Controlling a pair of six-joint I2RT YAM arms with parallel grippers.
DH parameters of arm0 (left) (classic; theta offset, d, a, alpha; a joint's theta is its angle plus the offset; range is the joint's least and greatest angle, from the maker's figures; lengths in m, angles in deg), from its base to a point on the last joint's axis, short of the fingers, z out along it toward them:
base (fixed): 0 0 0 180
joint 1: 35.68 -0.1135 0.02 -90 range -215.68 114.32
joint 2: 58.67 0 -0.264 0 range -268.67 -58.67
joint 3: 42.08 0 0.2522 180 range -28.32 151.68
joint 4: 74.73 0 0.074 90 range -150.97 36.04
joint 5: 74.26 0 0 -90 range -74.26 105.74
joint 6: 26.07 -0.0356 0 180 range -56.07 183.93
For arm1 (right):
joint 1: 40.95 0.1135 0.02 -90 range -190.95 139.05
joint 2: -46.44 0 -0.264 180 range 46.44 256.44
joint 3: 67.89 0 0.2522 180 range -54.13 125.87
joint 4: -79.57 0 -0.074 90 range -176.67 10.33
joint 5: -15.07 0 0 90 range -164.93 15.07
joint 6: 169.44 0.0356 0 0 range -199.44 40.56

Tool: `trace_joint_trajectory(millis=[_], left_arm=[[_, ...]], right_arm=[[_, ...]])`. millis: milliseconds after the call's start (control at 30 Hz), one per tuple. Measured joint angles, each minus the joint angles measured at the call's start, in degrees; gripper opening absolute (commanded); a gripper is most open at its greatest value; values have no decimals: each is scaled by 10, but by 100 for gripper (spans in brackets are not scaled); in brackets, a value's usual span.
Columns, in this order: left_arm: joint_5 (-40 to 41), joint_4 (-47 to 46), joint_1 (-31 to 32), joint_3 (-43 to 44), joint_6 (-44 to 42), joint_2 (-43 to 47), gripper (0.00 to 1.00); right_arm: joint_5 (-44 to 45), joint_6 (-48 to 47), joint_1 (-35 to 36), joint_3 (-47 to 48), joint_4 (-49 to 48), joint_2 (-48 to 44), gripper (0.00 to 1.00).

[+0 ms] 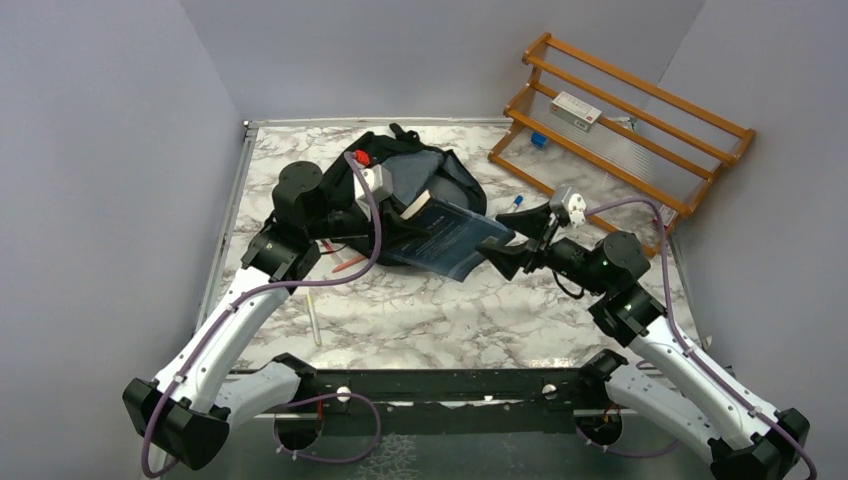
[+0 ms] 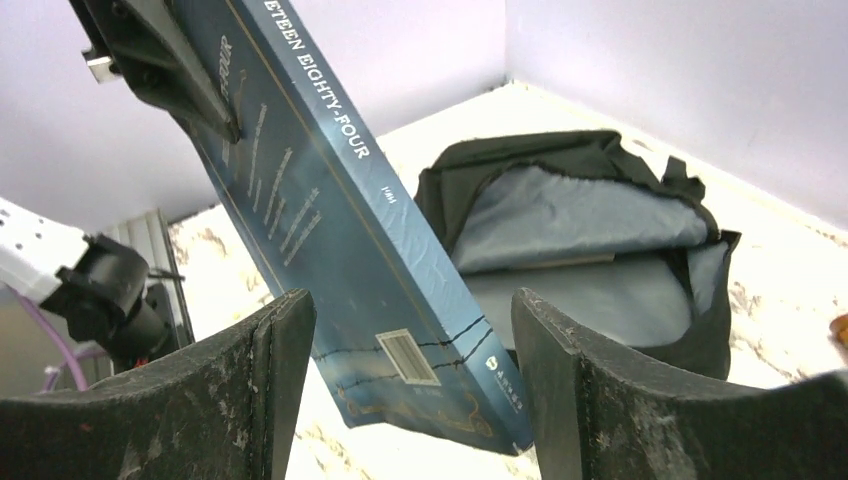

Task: Pack the student bag
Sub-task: Pick up the book from the center of the board.

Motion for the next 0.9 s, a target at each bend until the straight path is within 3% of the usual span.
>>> trace_joint_trajectory(millis=[367, 733, 900], left_arm=[[-62, -77, -5, 47, 81, 1, 0], [-76, -94, -4, 99, 65, 3, 0], [-90, -148, -4, 96, 102, 3, 0]], right_arm=[[1, 54, 0, 15, -115, -4, 77], [55, -25, 3, 90, 26, -41, 79], [13, -27, 3, 90, 27, -45, 79]])
